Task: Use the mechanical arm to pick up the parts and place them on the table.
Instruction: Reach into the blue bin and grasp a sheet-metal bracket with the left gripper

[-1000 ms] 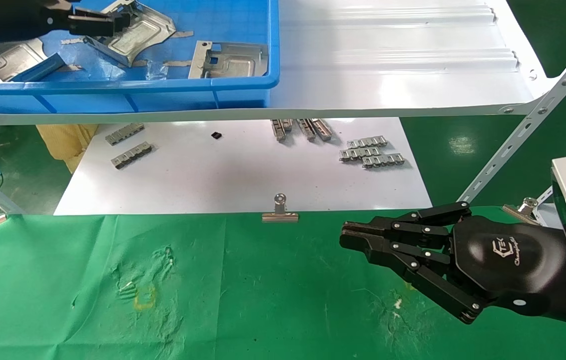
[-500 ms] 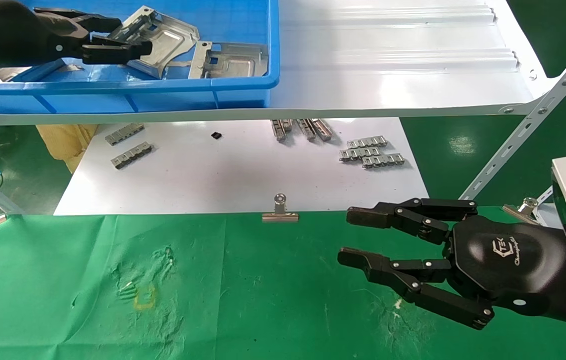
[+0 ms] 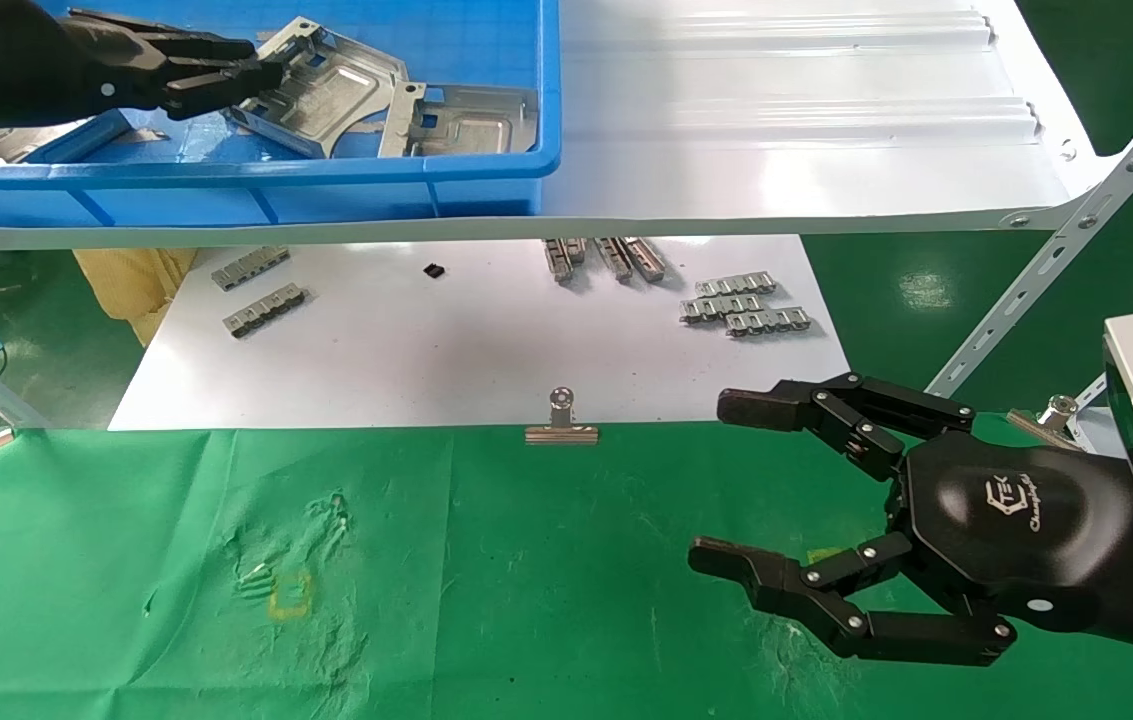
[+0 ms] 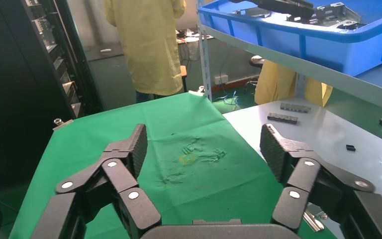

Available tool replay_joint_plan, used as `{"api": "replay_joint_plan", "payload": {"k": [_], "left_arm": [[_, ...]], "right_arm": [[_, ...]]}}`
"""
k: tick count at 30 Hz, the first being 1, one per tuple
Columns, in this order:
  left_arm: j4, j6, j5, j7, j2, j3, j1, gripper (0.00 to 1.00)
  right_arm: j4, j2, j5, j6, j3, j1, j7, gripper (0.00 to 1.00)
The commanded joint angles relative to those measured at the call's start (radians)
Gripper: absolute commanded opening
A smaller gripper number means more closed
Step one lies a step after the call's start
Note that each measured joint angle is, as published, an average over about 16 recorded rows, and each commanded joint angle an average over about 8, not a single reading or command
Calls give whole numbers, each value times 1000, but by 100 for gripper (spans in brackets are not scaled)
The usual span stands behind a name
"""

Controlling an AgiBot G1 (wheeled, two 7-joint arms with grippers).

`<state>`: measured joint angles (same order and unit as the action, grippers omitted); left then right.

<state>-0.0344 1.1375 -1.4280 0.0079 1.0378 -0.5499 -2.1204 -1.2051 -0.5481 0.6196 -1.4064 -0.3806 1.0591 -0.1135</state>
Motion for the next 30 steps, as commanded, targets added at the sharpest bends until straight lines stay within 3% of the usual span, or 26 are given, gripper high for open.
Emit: {"api": "replay_joint_plan", "payload": {"k": [1, 9, 10, 17, 18, 30], "left_arm": [[1, -6, 8, 8, -2, 6, 0, 0], [-14, 30, 40, 63, -27, 28, -23, 0], [-15, 34, 34, 67, -28, 24, -28, 6], [-3, 48, -30, 75, -18, -21, -48, 94], [-1, 52, -35, 75, -15, -25, -49, 100], [20, 29, -63, 80, 9, -44, -61, 100]], "right_arm": [[0, 0, 0, 0, 0, 0, 0, 100], [0, 0, 0, 0, 0, 0, 0, 100], [0, 0, 0, 0, 0, 0, 0, 100], [0, 0, 0, 0, 0, 0, 0, 100], [0, 0, 0, 0, 0, 0, 0, 100], [0, 0, 0, 0, 0, 0, 0, 100]]}}
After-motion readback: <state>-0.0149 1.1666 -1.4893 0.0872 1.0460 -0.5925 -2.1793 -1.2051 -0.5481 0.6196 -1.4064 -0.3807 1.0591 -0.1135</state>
